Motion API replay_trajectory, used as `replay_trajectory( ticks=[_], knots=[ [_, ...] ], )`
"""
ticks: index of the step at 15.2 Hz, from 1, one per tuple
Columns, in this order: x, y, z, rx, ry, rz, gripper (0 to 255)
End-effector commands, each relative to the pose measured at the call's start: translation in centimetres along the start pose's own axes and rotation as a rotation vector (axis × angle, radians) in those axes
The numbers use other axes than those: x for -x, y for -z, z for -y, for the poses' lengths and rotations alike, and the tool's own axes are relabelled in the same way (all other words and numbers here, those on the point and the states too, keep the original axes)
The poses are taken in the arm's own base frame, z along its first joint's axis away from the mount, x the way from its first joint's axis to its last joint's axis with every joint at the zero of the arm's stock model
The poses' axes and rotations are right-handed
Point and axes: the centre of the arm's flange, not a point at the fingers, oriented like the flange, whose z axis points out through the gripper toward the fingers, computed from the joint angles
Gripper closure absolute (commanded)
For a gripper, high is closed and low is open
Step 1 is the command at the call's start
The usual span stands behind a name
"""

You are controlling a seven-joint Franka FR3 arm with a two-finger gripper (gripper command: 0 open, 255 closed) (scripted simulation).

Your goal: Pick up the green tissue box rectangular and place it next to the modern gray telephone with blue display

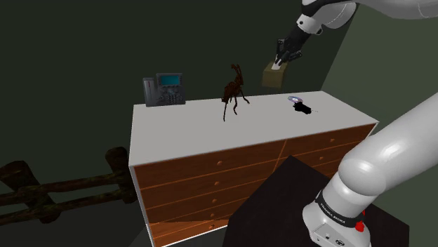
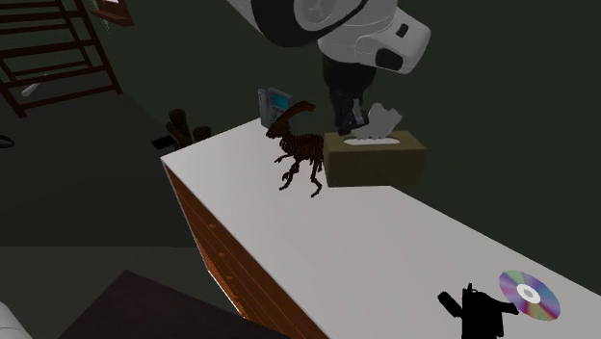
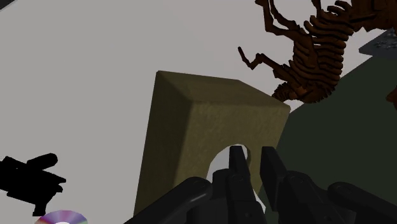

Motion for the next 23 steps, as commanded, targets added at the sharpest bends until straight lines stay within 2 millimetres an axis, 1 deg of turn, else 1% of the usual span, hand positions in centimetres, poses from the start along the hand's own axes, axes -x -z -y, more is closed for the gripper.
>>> replay_trajectory(
  ticks=[1, 8, 9, 23],
  knots=[
    [-0.1, 1.0, 0.4, 0.000, 0.000, 0.000, 255],
    [-0.7, 4.4, 1.7, 0.000, 0.000, 0.000, 255],
    [-0.7, 4.5, 1.7, 0.000, 0.000, 0.000, 255],
    [7.2, -0.3, 17.7, 0.000, 0.000, 0.000, 255]
  ],
)
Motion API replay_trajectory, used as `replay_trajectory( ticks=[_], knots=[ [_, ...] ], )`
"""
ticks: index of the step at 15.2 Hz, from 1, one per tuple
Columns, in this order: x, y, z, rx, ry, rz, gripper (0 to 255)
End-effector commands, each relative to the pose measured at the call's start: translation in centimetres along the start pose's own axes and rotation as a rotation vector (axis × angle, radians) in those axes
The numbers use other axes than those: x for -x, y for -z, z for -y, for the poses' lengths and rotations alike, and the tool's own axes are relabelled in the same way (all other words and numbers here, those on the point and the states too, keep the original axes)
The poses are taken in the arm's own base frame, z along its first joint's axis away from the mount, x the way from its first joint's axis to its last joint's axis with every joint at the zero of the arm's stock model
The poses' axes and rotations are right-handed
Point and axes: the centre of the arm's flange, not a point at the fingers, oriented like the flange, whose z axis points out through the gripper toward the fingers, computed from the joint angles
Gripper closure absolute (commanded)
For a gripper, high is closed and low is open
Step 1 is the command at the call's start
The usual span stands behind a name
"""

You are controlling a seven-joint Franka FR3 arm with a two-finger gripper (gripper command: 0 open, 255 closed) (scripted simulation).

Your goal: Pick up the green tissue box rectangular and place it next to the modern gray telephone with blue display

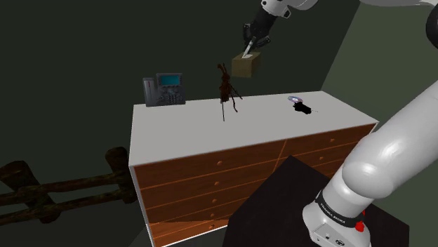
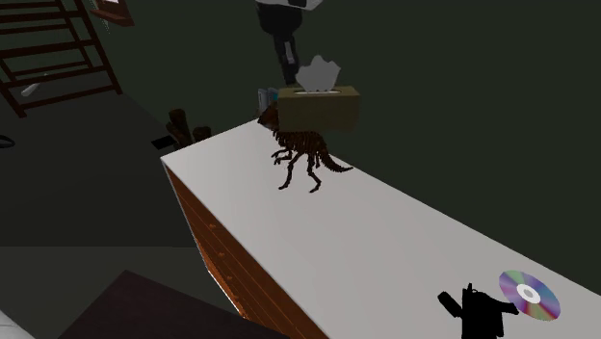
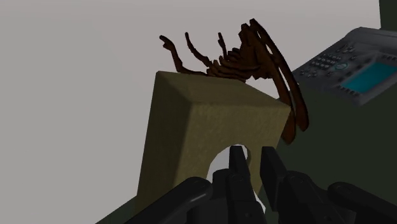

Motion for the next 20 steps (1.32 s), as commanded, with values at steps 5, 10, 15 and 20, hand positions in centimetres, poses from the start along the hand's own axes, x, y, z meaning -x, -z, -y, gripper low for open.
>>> replay_trajectory(
  ticks=[5, 10, 15, 20],
  knots=[
    [3.4, -2.0, 6.8, 0.000, -0.001, 0.001, 255],
    [6.2, -3.7, 12.5, 0.000, -0.001, 0.001, 255],
    [9.0, -5.4, 18.2, 0.000, -0.001, 0.001, 255],
    [11.9, -7.1, 23.9, 0.000, -0.001, 0.001, 255]
  ],
)
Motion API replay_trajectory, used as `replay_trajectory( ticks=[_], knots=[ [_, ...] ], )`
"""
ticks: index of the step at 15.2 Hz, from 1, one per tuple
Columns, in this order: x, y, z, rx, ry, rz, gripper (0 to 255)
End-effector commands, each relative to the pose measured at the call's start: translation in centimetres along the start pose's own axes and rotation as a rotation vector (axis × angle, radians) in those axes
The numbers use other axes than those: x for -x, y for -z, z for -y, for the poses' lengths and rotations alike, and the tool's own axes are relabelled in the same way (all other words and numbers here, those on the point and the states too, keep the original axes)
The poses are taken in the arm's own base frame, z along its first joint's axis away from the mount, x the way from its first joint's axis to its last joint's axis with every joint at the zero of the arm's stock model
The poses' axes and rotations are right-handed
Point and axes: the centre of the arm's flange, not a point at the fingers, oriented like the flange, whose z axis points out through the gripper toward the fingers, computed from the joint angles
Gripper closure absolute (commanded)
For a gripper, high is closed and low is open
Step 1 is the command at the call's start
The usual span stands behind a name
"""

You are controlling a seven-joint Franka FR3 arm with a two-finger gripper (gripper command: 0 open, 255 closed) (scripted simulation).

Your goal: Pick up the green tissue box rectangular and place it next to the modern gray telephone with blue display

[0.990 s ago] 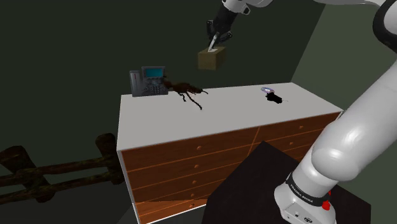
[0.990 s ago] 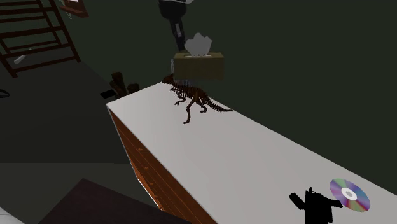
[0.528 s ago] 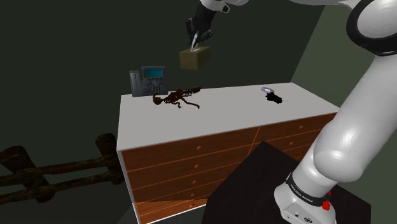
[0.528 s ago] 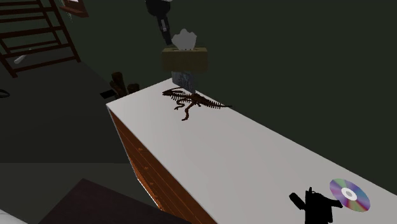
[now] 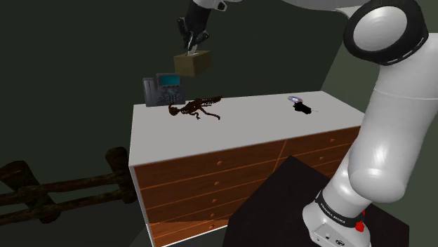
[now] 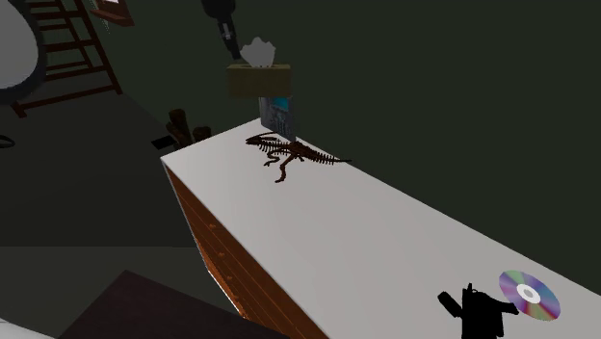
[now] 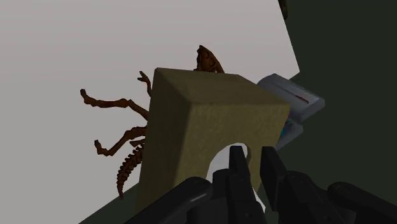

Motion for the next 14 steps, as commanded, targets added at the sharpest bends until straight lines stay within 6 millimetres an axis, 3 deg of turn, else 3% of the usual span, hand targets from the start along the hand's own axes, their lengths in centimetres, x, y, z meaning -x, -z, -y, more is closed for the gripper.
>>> replay_trajectory(
  ticks=[1, 5, 14],
  knots=[
    [1.0, -0.8, 2.5, 0.000, -0.001, 0.000, 255],
    [3.6, -2.3, 7.6, 0.000, -0.001, 0.000, 255],
    [4.3, -6.7, 5.9, 0.000, -0.001, 0.000, 255]
  ],
)
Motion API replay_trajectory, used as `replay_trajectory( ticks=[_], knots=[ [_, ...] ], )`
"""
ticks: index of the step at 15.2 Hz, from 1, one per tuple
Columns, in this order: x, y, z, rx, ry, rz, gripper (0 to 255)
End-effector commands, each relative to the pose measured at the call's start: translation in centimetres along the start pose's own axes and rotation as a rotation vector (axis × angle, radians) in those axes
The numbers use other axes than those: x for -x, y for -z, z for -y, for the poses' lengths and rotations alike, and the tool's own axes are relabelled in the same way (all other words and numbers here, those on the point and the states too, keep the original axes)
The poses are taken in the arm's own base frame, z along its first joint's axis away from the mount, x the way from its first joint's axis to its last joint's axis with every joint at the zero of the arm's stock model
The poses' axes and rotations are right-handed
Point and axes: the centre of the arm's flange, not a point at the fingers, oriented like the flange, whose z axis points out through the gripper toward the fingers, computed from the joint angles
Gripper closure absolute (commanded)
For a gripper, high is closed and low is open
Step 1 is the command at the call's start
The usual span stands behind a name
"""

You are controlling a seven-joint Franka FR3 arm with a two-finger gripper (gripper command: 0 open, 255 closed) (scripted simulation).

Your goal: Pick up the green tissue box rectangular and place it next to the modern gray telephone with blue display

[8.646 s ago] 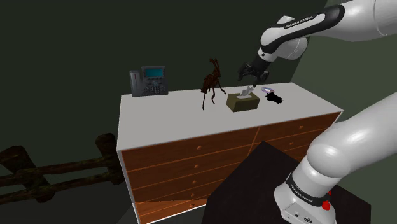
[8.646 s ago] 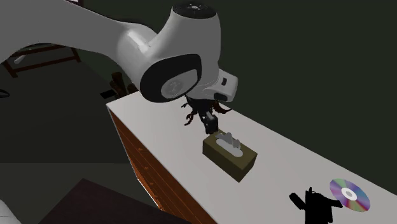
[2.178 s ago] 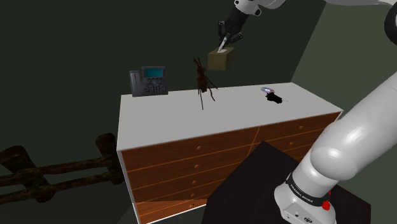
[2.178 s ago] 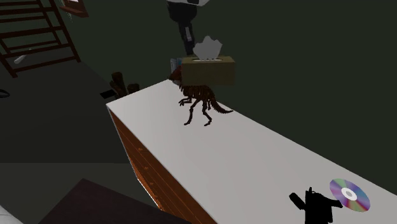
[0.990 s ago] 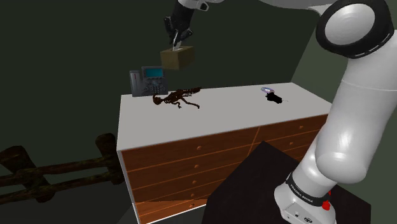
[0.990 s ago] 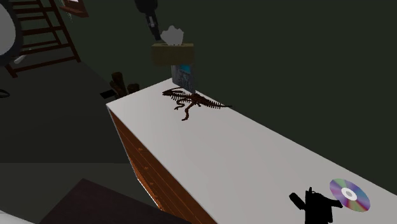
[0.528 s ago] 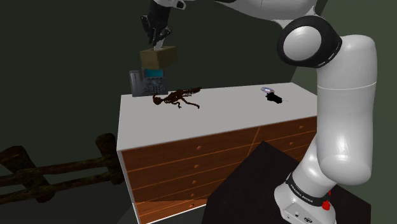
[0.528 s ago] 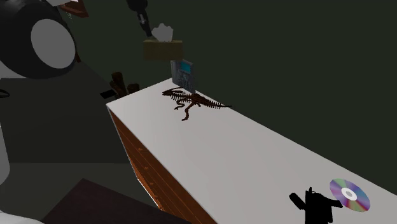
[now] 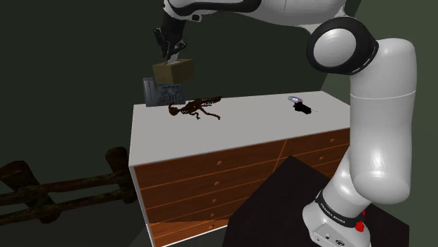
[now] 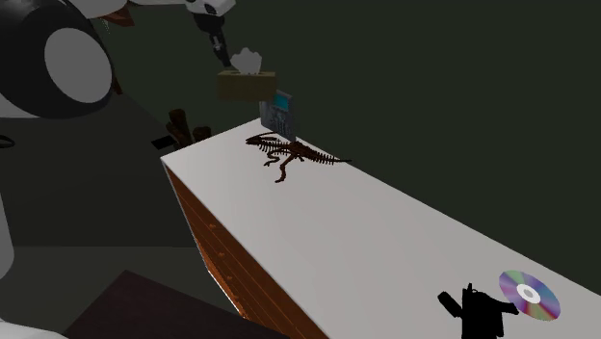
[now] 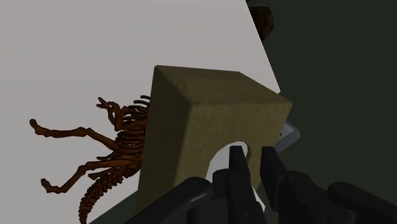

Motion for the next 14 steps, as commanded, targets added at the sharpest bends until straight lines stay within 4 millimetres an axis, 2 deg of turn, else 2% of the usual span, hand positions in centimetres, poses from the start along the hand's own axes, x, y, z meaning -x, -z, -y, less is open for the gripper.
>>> replay_trajectory(
  ticks=[1, 14],
  knots=[
    [0.2, -1.1, -0.5, -0.001, 0.000, 0.000, 255],
    [1.3, -7.4, -3.0, -0.001, 0.000, 0.000, 255]
  ],
)
